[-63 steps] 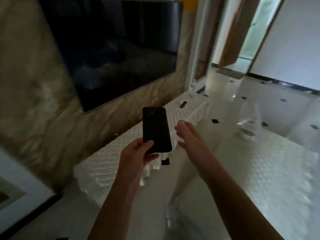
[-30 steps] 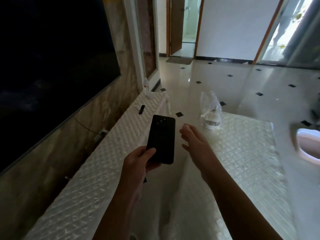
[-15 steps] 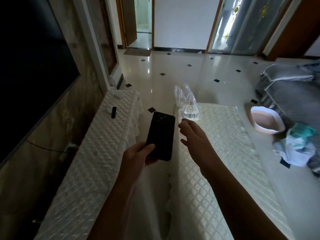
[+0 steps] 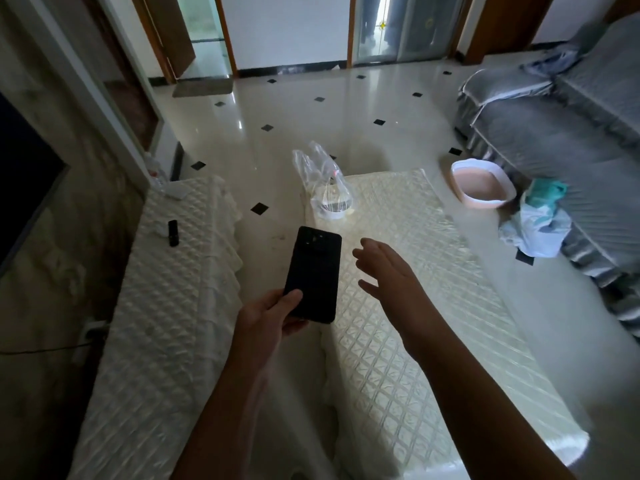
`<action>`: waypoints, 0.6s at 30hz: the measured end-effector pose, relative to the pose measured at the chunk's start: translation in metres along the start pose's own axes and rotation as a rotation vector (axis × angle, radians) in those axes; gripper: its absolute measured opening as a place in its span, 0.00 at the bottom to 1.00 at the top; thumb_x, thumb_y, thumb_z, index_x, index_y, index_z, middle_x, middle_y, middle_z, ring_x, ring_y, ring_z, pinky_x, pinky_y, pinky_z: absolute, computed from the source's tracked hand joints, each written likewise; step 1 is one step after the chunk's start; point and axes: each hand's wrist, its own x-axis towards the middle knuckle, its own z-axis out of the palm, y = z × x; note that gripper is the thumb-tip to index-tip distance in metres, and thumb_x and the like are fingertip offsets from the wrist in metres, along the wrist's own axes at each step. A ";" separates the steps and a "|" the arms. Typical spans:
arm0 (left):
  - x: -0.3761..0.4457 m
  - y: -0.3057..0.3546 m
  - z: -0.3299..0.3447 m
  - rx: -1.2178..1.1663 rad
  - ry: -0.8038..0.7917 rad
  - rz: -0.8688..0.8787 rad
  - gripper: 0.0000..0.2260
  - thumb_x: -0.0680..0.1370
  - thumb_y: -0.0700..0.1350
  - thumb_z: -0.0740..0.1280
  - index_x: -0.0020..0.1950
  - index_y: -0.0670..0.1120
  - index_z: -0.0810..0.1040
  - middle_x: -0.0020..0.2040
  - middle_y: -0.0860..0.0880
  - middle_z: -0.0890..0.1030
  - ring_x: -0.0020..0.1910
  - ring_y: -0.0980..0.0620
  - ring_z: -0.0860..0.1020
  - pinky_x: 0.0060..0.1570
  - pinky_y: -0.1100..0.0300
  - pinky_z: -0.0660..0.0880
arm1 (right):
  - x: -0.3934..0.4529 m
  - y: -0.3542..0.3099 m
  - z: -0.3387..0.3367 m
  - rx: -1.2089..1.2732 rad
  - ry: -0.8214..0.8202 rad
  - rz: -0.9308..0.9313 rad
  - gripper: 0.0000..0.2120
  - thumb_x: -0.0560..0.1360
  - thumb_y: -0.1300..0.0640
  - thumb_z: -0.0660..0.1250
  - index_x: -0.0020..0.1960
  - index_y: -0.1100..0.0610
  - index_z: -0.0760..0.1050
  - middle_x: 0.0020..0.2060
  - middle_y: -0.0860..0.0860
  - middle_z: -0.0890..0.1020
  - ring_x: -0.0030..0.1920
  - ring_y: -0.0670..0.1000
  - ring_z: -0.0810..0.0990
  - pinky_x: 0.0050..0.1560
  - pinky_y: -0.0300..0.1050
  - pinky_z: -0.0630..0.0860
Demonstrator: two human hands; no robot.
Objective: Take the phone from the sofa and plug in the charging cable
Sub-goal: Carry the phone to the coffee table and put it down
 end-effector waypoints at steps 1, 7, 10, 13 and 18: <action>0.004 -0.005 0.007 0.003 -0.007 -0.012 0.04 0.75 0.41 0.69 0.47 0.46 0.83 0.44 0.45 0.87 0.44 0.47 0.85 0.39 0.59 0.81 | 0.003 0.007 -0.004 0.003 0.002 0.014 0.14 0.78 0.42 0.55 0.61 0.41 0.71 0.62 0.42 0.76 0.64 0.43 0.73 0.65 0.47 0.70; 0.034 -0.057 0.036 0.048 -0.007 -0.100 0.05 0.76 0.40 0.68 0.44 0.49 0.82 0.40 0.47 0.87 0.42 0.49 0.85 0.36 0.63 0.80 | 0.032 0.071 -0.022 0.054 -0.011 0.108 0.09 0.79 0.44 0.55 0.54 0.38 0.74 0.58 0.42 0.79 0.59 0.40 0.76 0.60 0.43 0.72; 0.049 -0.093 0.039 0.065 0.007 -0.155 0.05 0.76 0.41 0.68 0.43 0.50 0.81 0.39 0.50 0.87 0.41 0.49 0.86 0.35 0.63 0.79 | 0.049 0.107 -0.024 0.081 0.006 0.150 0.12 0.79 0.45 0.56 0.57 0.43 0.75 0.58 0.44 0.80 0.59 0.41 0.77 0.61 0.45 0.73; 0.061 -0.135 0.035 0.089 0.007 -0.225 0.04 0.77 0.42 0.67 0.46 0.50 0.81 0.40 0.50 0.87 0.42 0.49 0.86 0.37 0.62 0.80 | 0.059 0.150 -0.027 0.075 0.021 0.179 0.09 0.79 0.46 0.56 0.51 0.39 0.74 0.57 0.44 0.80 0.58 0.40 0.77 0.62 0.46 0.72; 0.079 -0.215 0.027 0.139 0.041 -0.324 0.05 0.77 0.40 0.66 0.45 0.48 0.81 0.42 0.46 0.85 0.37 0.52 0.85 0.36 0.60 0.81 | 0.068 0.236 -0.031 0.049 0.016 0.282 0.07 0.79 0.47 0.56 0.50 0.39 0.73 0.57 0.45 0.80 0.59 0.41 0.76 0.66 0.50 0.71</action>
